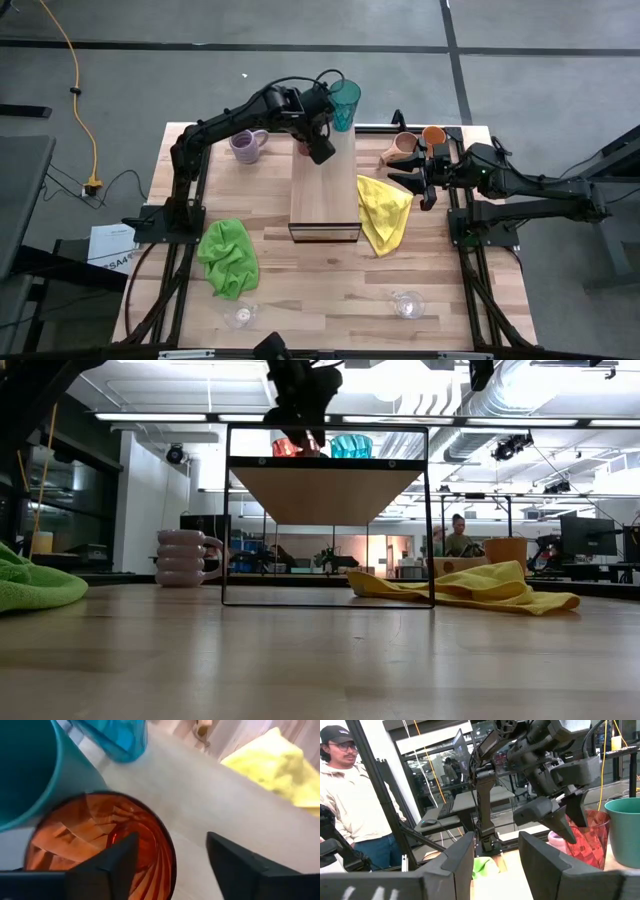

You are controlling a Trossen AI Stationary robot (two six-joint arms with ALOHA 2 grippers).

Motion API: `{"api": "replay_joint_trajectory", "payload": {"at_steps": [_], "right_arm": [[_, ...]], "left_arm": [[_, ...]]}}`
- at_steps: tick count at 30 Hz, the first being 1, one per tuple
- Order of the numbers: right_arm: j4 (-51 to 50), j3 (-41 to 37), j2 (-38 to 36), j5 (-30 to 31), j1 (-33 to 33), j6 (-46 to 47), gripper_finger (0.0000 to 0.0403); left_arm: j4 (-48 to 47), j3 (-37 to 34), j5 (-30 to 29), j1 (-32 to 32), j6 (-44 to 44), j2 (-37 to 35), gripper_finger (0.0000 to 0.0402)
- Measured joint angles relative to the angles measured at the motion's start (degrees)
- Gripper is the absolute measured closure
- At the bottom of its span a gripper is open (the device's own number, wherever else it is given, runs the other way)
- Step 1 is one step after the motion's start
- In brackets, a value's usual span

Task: Stack small to large cups/mugs on shelf
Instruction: Put the orange plastic cup on the shelf

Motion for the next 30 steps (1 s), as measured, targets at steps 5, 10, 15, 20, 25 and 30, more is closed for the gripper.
{"api": "replay_joint_trajectory", "payload": {"at_steps": [5,10,15,20,25,30], "right_arm": [[0.01,0.00,0.00,0.01,-0.01,0.00,0.0256],[0.02,-0.01,0.00,0.02,-0.01,0.00,0.0256],[0.02,0.02,0.00,0.02,0.01,0.00,0.0256],[0.00,0.01,0.00,0.04,-0.01,0.00,0.0256],[-0.02,-0.01,0.00,0.03,-0.01,0.00,0.0256],[-0.07,-0.01,0.00,0.02,-0.01,0.00,0.0256]], "left_arm": [[0.03,5.16,0.00,0.00,0.04,0.00,0.0130],[4.44,6.15,0.72,-0.02,0.46,-3.55,0.0118],[7.00,6.17,2.80,-1.24,0.62,-9.12,0.0130],[12.70,6.17,3.02,-5.09,3.75,-13.26,0.0150],[22.38,-3.31,2.93,-9.07,4.50,-18.36,0.0168],[41.78,-28.47,1.89,-11.81,0.19,-30.94,0.0180]]}}
